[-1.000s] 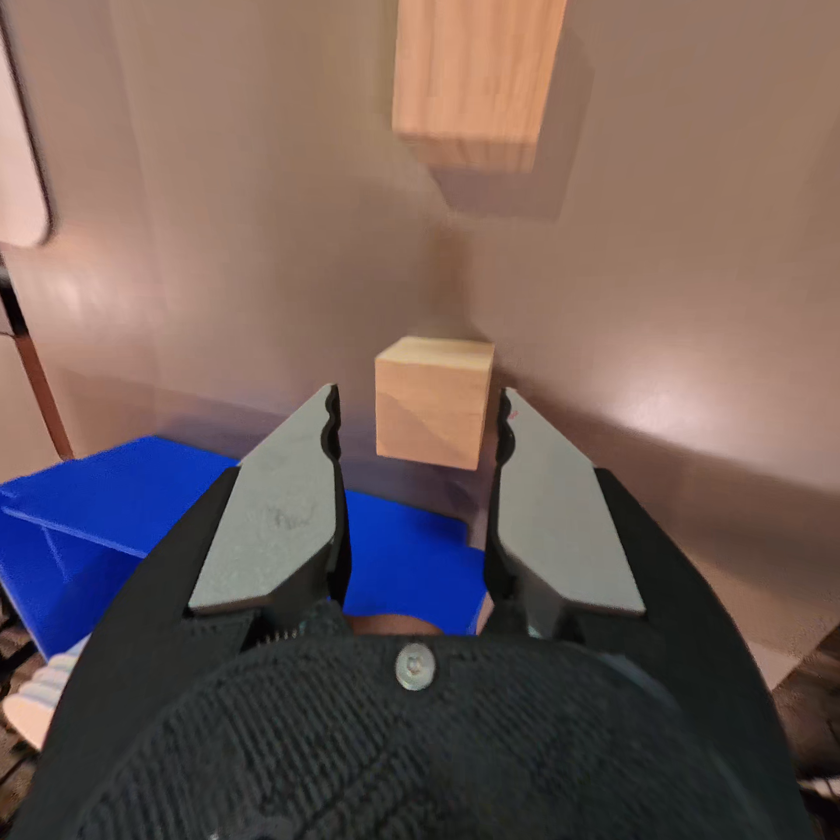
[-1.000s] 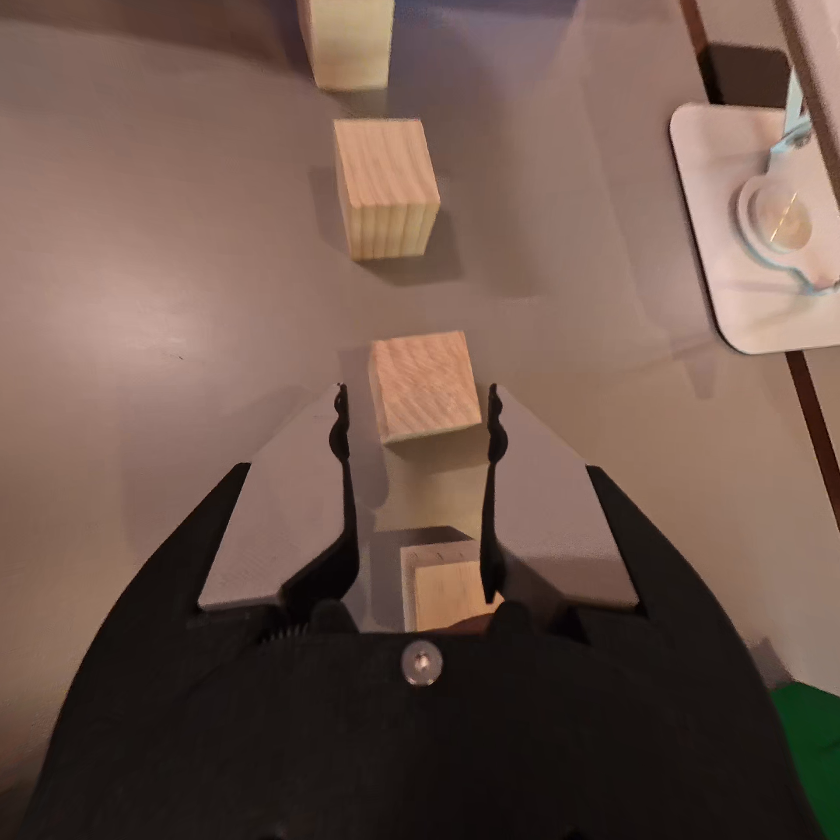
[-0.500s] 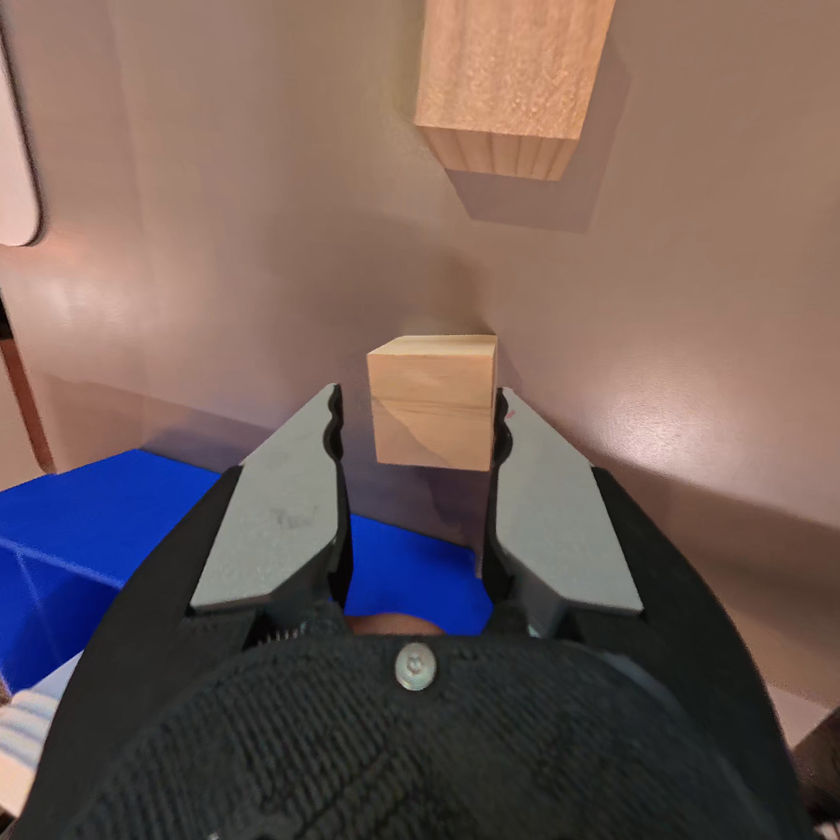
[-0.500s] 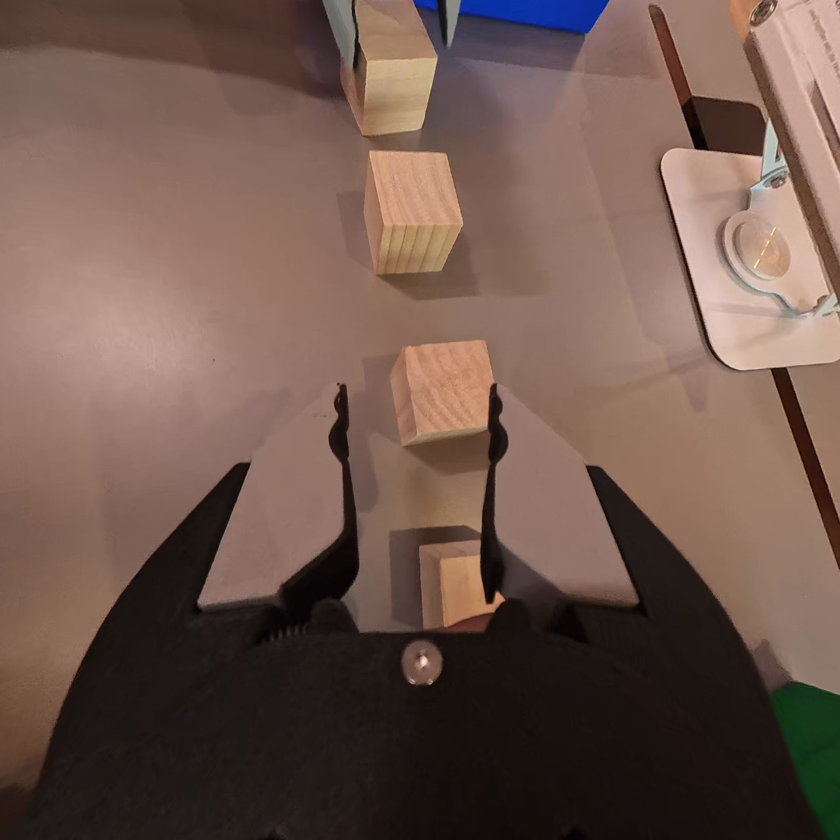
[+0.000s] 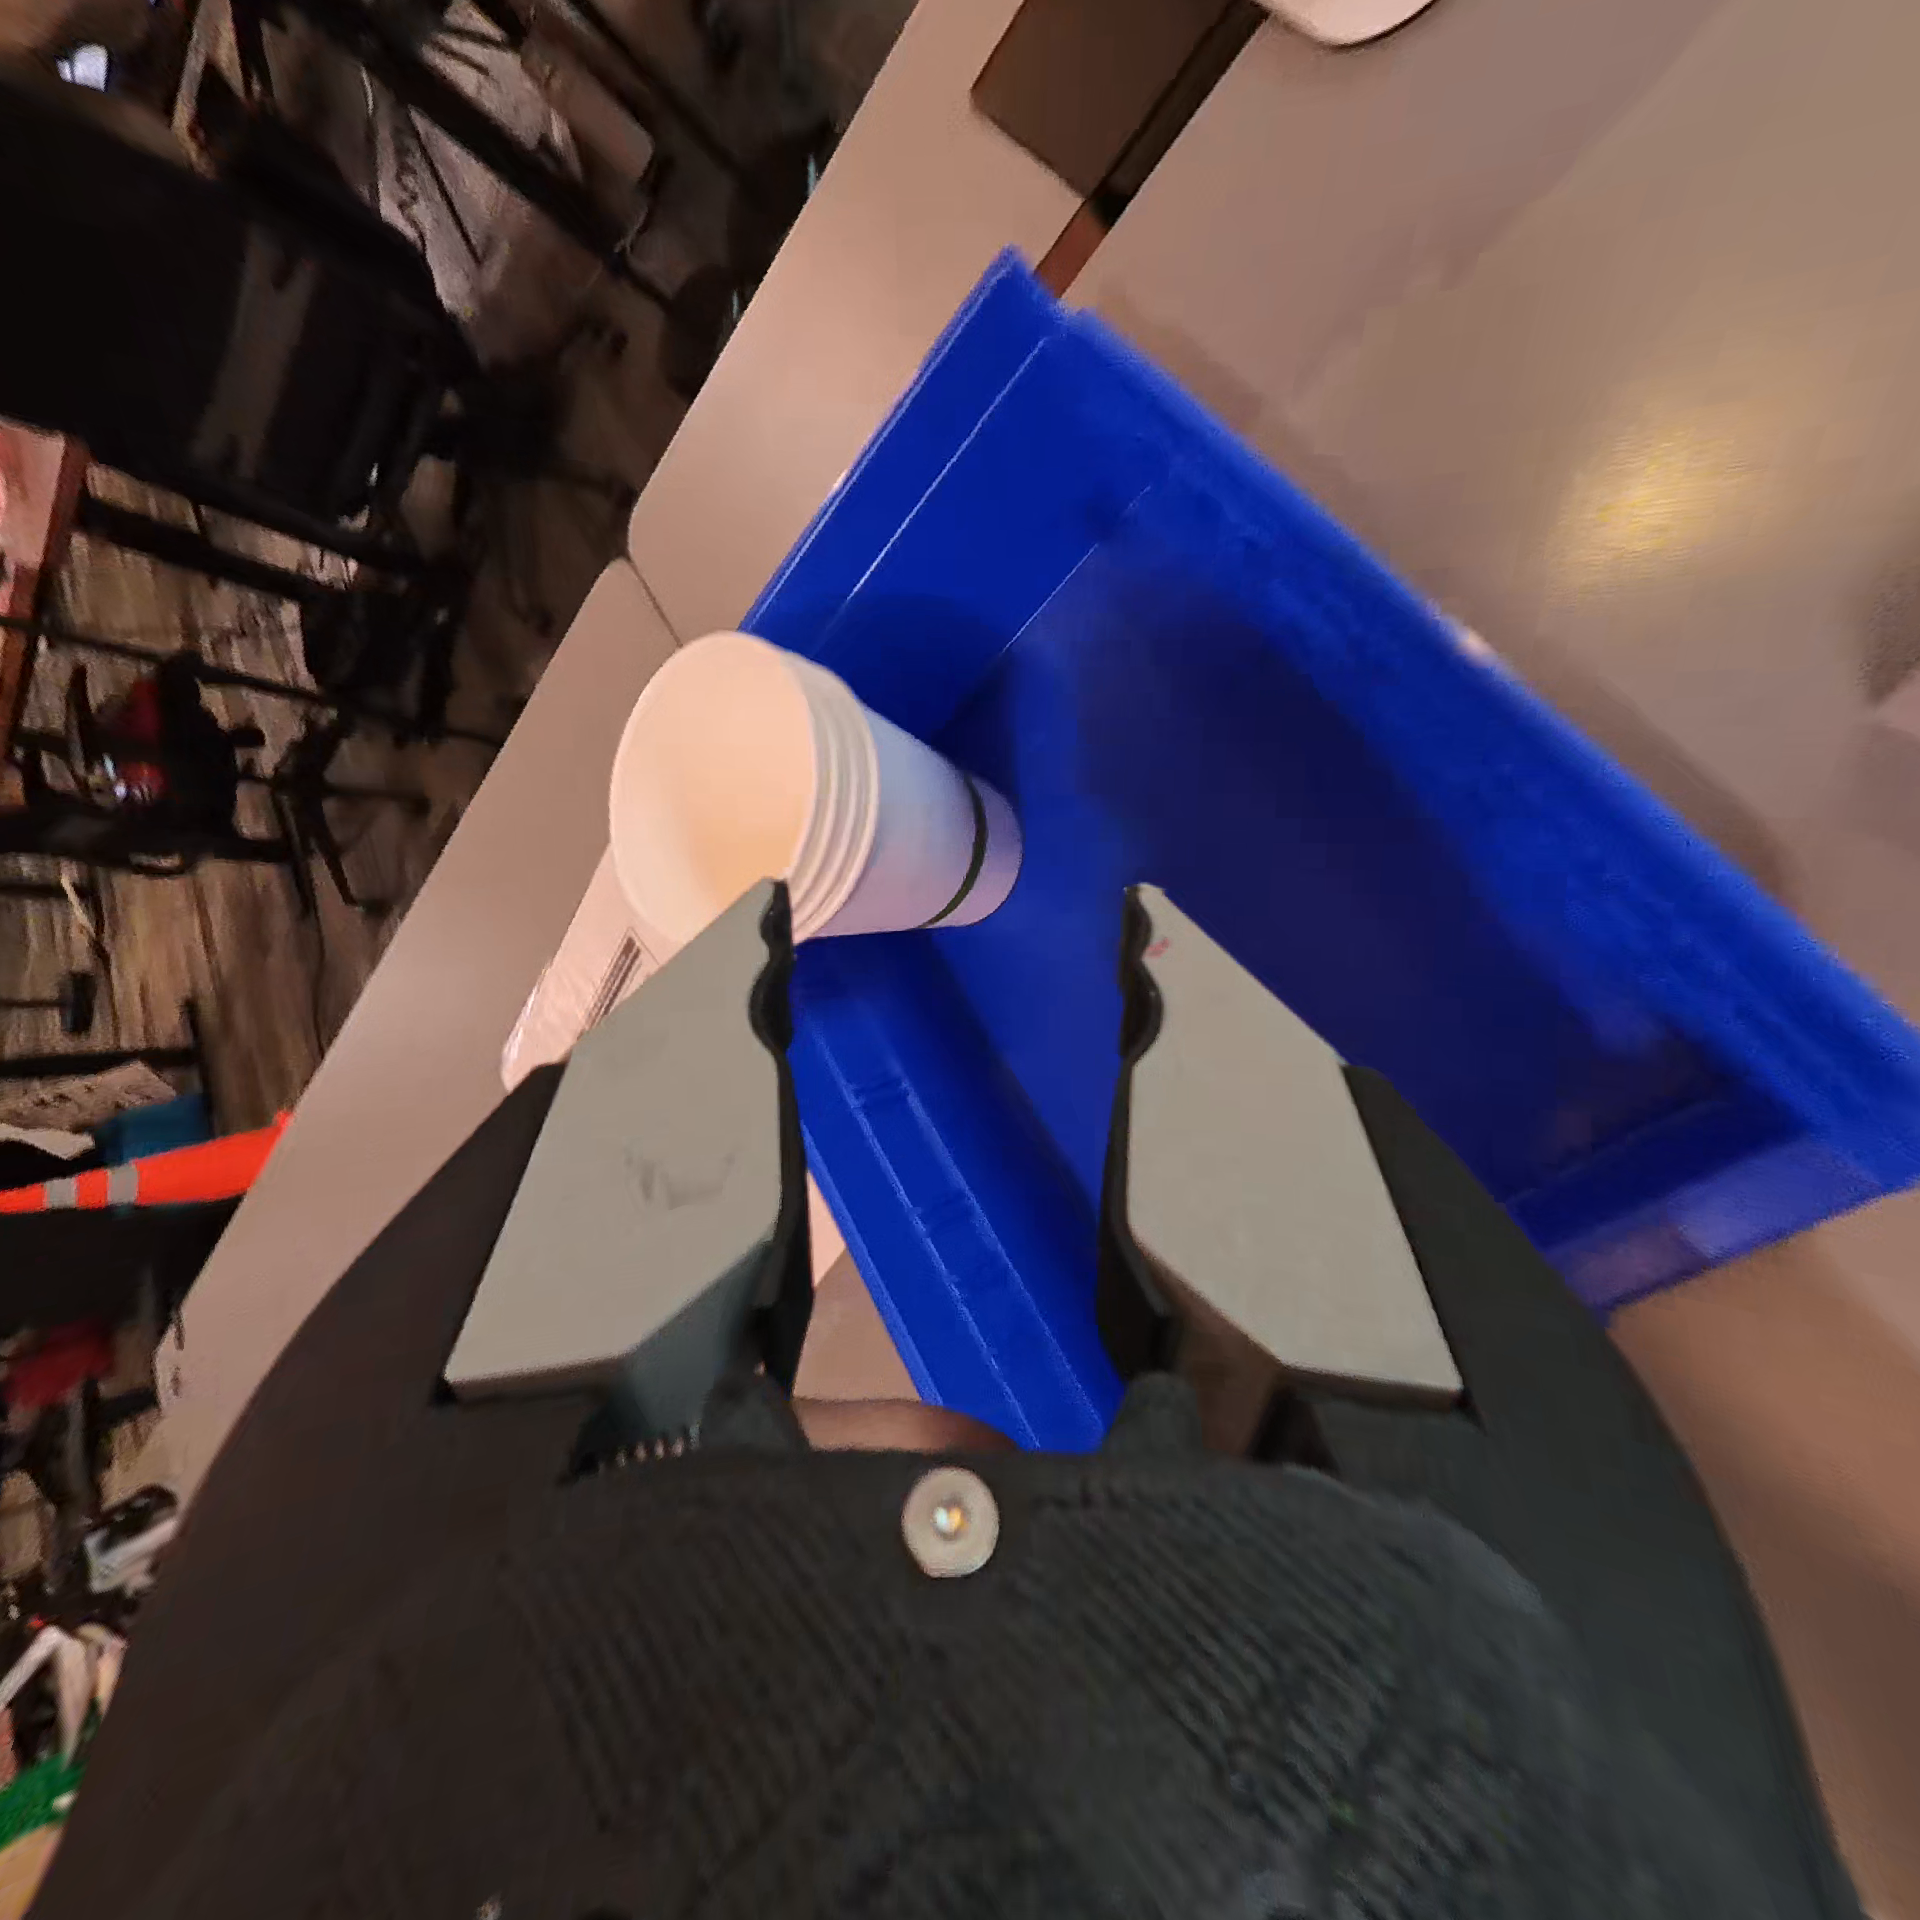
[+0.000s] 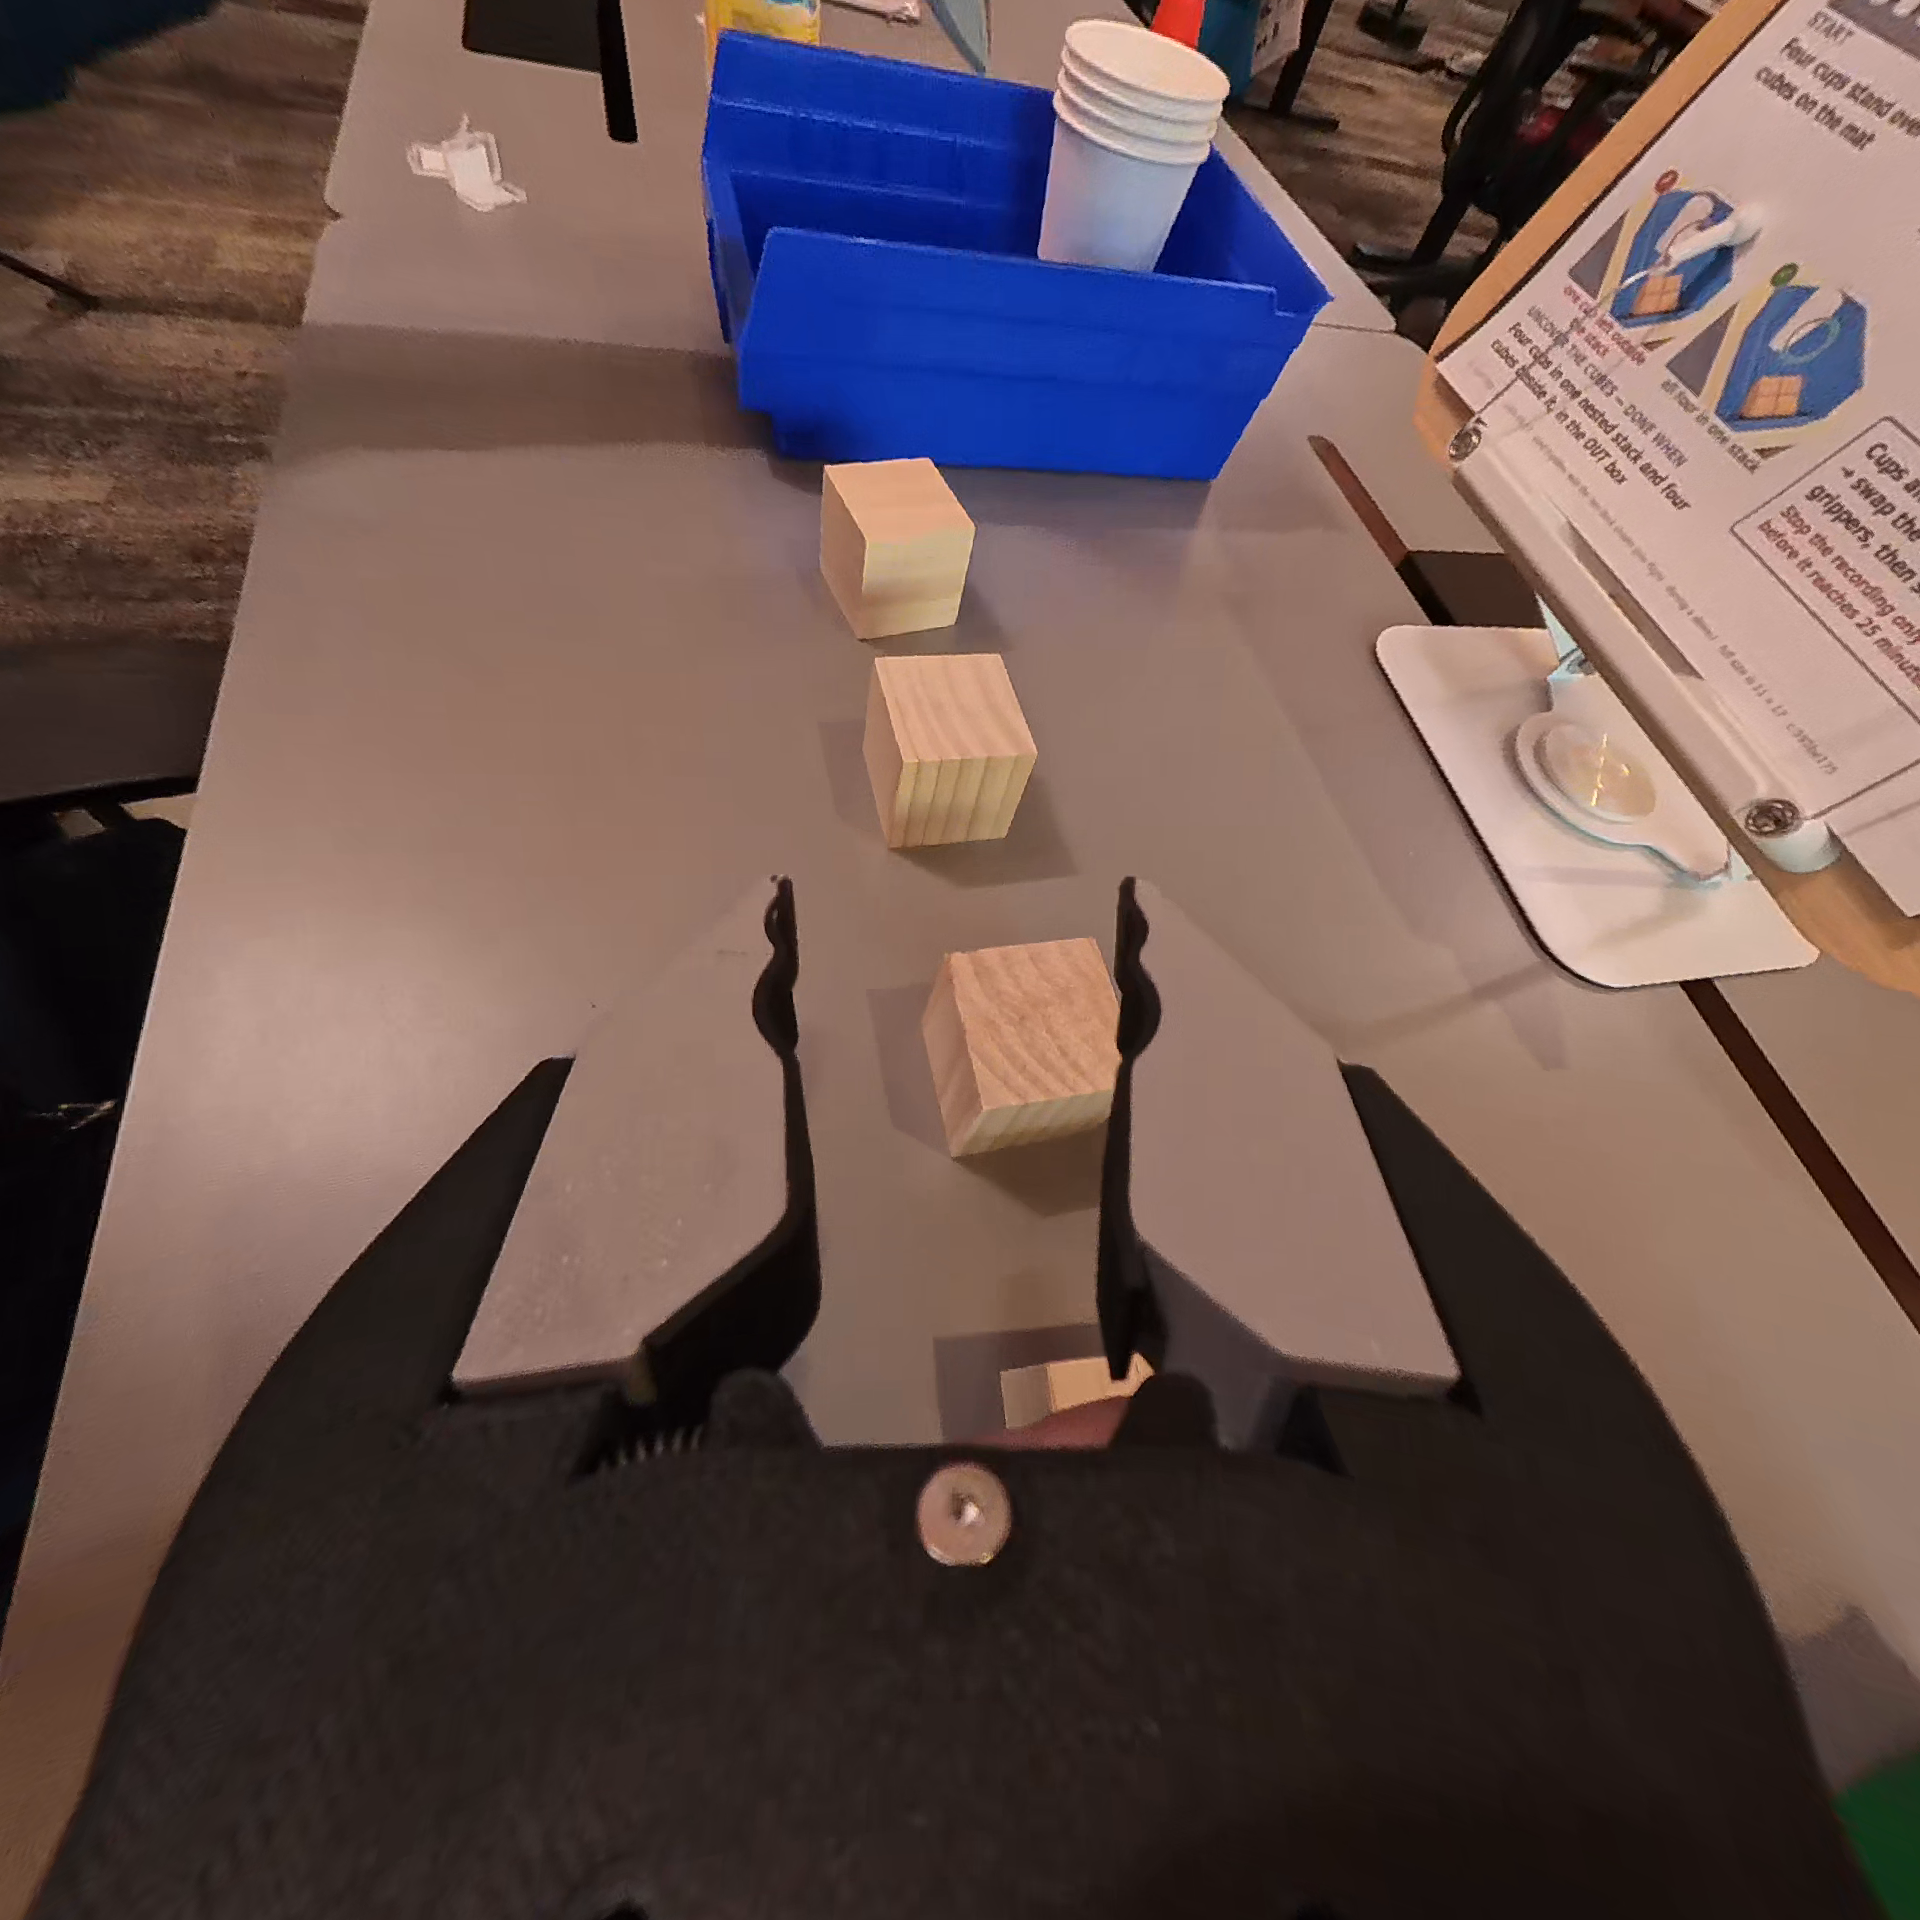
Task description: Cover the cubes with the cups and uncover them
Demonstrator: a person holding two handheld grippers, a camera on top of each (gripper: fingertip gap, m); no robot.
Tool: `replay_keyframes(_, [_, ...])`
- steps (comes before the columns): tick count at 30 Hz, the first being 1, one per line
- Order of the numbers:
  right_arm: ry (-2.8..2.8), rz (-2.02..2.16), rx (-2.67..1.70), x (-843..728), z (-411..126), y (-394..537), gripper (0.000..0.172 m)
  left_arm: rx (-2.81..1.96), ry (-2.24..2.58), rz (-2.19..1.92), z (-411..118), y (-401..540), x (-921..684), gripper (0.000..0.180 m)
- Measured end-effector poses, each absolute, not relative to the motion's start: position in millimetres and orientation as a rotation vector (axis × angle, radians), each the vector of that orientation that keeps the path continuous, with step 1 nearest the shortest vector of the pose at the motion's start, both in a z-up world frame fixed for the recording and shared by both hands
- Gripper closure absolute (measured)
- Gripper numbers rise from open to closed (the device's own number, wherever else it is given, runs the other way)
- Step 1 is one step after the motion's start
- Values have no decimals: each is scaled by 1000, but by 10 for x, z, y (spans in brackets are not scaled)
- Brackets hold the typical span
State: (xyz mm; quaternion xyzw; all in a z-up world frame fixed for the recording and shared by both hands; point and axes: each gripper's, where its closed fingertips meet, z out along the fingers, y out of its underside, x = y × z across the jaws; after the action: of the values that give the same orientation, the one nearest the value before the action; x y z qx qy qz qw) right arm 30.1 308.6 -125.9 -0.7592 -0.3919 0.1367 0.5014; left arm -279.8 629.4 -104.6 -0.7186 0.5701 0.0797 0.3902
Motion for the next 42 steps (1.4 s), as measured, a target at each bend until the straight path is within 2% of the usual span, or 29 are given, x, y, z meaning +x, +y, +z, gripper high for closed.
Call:
replay_keyframes(11, [-976,335,-1842,175,-1364,3140,114,-1904,1604,369,-1535,7021,-2744,120])
replay_keyframes(13, [-985,325,-1848,181,-1390,3139,114,-1925,1644,389,-1608,7065,-2719,128])
replay_keyframes(15, [-988,323,-1850,185,-1399,3134,114,-1959,1685,409,-1701,7074,-2720,147])
replay_keyframes(20, [-997,325,-1839,160,-1385,3111,115,-1999,1757,366,-1746,6935,-2649,171])
replay_keyframes(26, [-1020,323,-1823,96,-1375,3079,115,-2019,1804,405,-1803,6736,-2750,179])
replay_keyframes(42, [-1052,321,-1787,-41,-1366,3048,118,-2038,1918,394,-1786,5996,-2923,179])
